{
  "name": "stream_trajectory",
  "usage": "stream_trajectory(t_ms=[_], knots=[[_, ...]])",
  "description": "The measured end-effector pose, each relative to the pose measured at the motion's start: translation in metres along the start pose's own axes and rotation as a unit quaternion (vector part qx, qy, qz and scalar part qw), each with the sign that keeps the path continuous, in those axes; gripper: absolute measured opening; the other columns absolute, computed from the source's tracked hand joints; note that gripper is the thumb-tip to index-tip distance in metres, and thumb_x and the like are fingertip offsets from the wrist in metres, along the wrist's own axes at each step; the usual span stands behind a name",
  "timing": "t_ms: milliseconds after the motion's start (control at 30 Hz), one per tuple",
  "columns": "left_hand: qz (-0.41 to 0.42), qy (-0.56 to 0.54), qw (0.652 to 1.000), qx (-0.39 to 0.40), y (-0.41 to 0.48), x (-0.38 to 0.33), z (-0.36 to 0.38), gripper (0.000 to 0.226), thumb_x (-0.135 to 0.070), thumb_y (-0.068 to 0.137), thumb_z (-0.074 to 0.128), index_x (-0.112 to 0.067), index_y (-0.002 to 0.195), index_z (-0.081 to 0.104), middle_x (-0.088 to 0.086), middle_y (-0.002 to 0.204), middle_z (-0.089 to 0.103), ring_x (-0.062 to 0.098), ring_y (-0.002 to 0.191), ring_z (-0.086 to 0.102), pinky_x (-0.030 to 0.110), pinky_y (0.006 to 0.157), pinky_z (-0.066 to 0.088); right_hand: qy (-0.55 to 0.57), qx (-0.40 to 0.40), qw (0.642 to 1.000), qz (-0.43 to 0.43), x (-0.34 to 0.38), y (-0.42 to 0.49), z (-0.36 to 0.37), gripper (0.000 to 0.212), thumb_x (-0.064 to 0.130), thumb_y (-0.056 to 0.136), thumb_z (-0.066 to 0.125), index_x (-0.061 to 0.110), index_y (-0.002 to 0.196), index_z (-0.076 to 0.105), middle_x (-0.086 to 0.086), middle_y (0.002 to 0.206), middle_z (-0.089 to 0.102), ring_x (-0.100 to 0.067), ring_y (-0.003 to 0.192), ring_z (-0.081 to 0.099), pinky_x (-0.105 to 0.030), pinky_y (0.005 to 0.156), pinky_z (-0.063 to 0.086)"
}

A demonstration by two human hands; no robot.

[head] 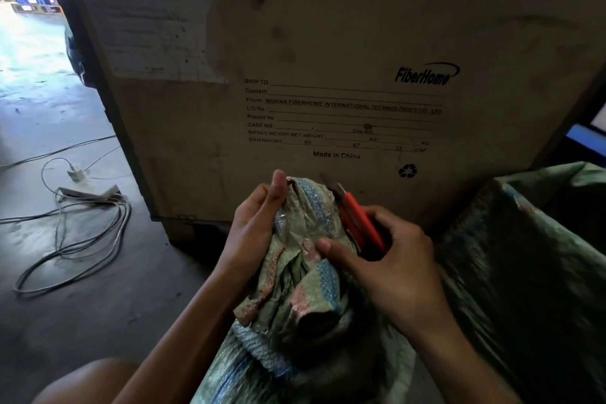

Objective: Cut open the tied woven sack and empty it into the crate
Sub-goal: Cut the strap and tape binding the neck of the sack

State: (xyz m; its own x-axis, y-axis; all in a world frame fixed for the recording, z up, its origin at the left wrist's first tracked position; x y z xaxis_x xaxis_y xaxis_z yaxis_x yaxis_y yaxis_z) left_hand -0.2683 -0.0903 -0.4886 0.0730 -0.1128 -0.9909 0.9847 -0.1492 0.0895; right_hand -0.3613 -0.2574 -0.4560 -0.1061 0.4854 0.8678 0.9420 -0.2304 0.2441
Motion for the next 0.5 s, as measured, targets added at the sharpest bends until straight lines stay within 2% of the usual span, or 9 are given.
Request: stream_trajectory(t_ms=[33,67,133,200,267,400,500], knots=[[-0.002,-0.012,1.0,0.019,-0.002,0.0,0.001,0.093,-0.076,0.073,0.056,0.01,0.109,0.058,0.019,0.097,0.068,0.033,0.087,0.066,0.049,0.088,0.057,0.007,-0.012,1.0,0.002,-0.002,0.001,-0.001,0.046,0.05,0.062,0.085,0.035,0.104,0.069,0.018,0.092,0.073,0.006,0.088,0.067,-0.02,0.076,0.058],[-0.004,-0.021,0.999,0.045,-0.005,0.0,0.003,0.086,-0.073,0.077,0.057,0.005,0.114,0.06,0.019,0.1,0.07,0.034,0.09,0.068,0.052,0.09,0.056,0.016,-0.026,1.0,0.005,-0.004,0.003,-0.003,0.044,0.047,0.063,0.086,0.034,0.101,0.07,0.016,0.089,0.073,0.004,0.084,0.068,-0.021,0.074,0.058],[0.007,0.016,0.995,0.098,-0.009,-0.001,0.006,0.057,-0.059,0.083,0.062,-0.011,0.114,0.064,0.004,0.101,0.076,0.022,0.092,0.074,0.042,0.084,0.06,0.035,-0.05,0.998,0.01,-0.008,0.007,-0.01,0.04,0.043,0.063,0.087,0.032,0.098,0.071,0.012,0.086,0.074,0.0,0.08,0.07,-0.024,0.071,0.059],[0.034,0.067,0.989,0.13,-0.012,-0.002,0.009,0.041,-0.038,0.085,0.067,-0.018,0.121,0.064,0.001,0.109,0.078,0.015,0.098,0.076,0.03,0.081,0.061,0.045,-0.053,0.997,0.015,-0.011,0.009,-0.014,0.04,0.038,0.064,0.088,0.031,0.1,0.071,0.01,0.088,0.075,-0.001,0.082,0.071,-0.028,0.075,0.061],[0.062,0.09,0.984,0.14,-0.013,-0.004,0.009,0.039,-0.027,0.087,0.068,-0.015,0.124,0.065,0.001,0.111,0.078,0.013,0.099,0.076,0.023,0.079,0.06,0.041,-0.037,0.998,0.013,-0.012,0.011,-0.016,0.041,0.035,0.064,0.088,0.03,0.101,0.071,0.011,0.09,0.075,-0.001,0.084,0.072,-0.028,0.076,0.061],[0.115,0.107,0.973,0.167,-0.012,-0.015,0.009,0.03,-0.018,0.09,0.065,-0.009,0.118,0.069,0.001,0.109,0.079,0.013,0.099,0.077,0.02,0.078,0.058,0.042,0.002,0.999,-0.007,-0.009,0.014,-0.018,0.037,0.032,0.066,0.088,0.028,0.099,0.07,0.013,0.089,0.074,0.002,0.085,0.07,-0.014,0.069,0.054],[0.132,0.113,0.968,0.18,-0.009,-0.02,0.005,0.027,-0.015,0.09,0.065,-0.006,0.116,0.071,0.0,0.107,0.08,0.012,0.097,0.077,0.019,0.078,0.058,0.073,0.029,0.997,-0.008,-0.007,0.016,-0.019,0.036,0.027,0.068,0.087,0.025,0.099,0.07,0.008,0.093,0.074,-0.002,0.089,0.071,-0.018,0.073,0.056]])
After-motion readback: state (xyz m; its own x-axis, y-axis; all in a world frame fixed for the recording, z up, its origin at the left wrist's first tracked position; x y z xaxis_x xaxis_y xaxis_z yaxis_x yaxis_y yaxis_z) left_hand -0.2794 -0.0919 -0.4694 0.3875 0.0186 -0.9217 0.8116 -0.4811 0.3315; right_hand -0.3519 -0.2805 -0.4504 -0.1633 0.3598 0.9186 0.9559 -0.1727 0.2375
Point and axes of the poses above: each hand's wrist, its own y-axis towards the middle knuckle, its own z-axis out of the palm, x = y × z, the point moved 5 cm from there along y, towards the middle knuckle
